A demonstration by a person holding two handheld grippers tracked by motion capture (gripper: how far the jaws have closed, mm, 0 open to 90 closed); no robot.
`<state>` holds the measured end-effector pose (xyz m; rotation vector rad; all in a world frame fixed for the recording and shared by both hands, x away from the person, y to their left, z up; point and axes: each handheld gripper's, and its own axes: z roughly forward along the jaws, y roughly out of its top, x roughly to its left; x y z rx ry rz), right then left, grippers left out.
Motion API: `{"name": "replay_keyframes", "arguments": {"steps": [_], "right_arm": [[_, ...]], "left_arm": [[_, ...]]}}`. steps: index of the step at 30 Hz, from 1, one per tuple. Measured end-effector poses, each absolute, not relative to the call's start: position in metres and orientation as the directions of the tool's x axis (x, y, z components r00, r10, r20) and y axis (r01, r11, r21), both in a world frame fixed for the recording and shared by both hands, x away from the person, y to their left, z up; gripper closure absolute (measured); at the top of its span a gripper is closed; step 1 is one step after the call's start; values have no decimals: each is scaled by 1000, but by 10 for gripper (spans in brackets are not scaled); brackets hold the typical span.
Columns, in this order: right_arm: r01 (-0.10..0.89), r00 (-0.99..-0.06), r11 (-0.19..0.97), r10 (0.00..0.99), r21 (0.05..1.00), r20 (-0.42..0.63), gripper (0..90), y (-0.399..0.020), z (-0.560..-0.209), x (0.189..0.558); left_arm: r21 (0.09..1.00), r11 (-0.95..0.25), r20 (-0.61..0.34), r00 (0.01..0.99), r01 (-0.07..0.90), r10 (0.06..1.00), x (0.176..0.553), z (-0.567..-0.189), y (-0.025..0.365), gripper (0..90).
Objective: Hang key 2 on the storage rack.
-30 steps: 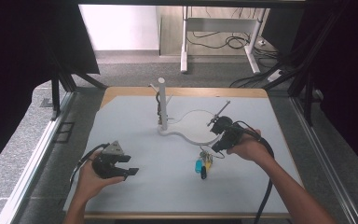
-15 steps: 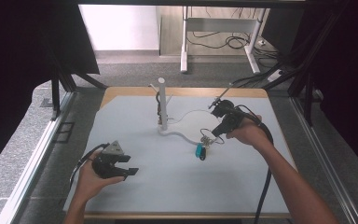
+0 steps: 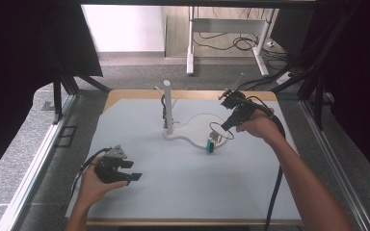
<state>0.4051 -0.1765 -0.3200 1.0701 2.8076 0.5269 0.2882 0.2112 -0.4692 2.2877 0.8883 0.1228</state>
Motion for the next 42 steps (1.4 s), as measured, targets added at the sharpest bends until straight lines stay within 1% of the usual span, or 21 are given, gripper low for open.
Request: {"name": "replay_keyframes", "arguments": {"steps": [11,27,37,42], "right_arm": [[639,-737,685,675,349,26,879,-175,-302,415],[657,-719,671,694,344,19,879,-173,-290,429],[653,-718,666,696,360,14,879,-164,-278,437],[654,-718,669,695,353,14,879,-160,-279,442]], "left_arm": [[615,-548,-154,768,567,622,288,-469,211,403],[619,-540,-164,766,570,621,288,-469,209,402],[621,-538,-167,767,570,620,288,-468,211,401],[621,-545,-159,772,563,616,287,-467,212,400]]}}
